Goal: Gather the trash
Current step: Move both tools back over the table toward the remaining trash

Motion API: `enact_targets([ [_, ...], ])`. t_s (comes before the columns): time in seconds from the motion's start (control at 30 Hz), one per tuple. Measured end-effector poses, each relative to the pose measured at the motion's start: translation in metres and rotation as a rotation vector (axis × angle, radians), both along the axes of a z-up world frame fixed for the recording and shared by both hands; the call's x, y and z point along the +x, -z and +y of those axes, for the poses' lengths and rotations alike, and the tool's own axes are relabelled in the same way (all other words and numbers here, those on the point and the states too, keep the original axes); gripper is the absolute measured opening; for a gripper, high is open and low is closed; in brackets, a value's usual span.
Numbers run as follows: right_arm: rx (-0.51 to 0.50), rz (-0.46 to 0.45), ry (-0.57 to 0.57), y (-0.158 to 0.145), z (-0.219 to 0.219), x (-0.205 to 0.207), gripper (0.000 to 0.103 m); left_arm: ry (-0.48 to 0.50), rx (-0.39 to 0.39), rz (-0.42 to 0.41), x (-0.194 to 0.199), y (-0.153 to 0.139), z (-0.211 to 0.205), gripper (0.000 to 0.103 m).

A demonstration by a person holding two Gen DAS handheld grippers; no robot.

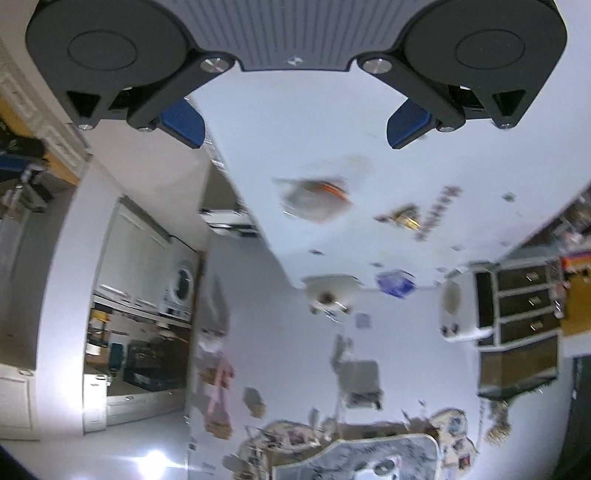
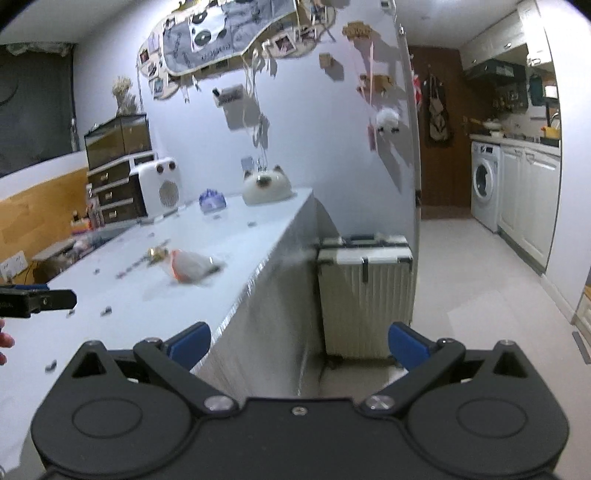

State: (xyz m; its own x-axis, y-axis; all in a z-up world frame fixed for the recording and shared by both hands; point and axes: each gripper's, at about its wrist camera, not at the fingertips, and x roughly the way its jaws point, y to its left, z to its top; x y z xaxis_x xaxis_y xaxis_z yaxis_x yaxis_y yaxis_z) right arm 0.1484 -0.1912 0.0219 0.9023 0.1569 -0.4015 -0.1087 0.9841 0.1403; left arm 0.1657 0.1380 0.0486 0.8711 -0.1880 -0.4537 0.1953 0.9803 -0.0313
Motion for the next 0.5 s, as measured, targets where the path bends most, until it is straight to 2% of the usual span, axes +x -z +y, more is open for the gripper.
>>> enact_targets([
  [0.2,0.029,-0.037,-0.044,-0.011,0.031,0.026,0.103,0.009,0.121,-0.074,0.048,-0.006,0.041,0.103],
  [0.33,0.024,-0.055,-0.037,-0.011,0.048,0.041,0.103,0.033,0.105,-0.136,0.087,-0.009,0.061,0.103],
  [0.5,0.013,-0.059,-0.005,-0.011,0.061,0.057,0.103,0.042,0.105,-0.176,0.15,0.0,0.066,0.103],
])
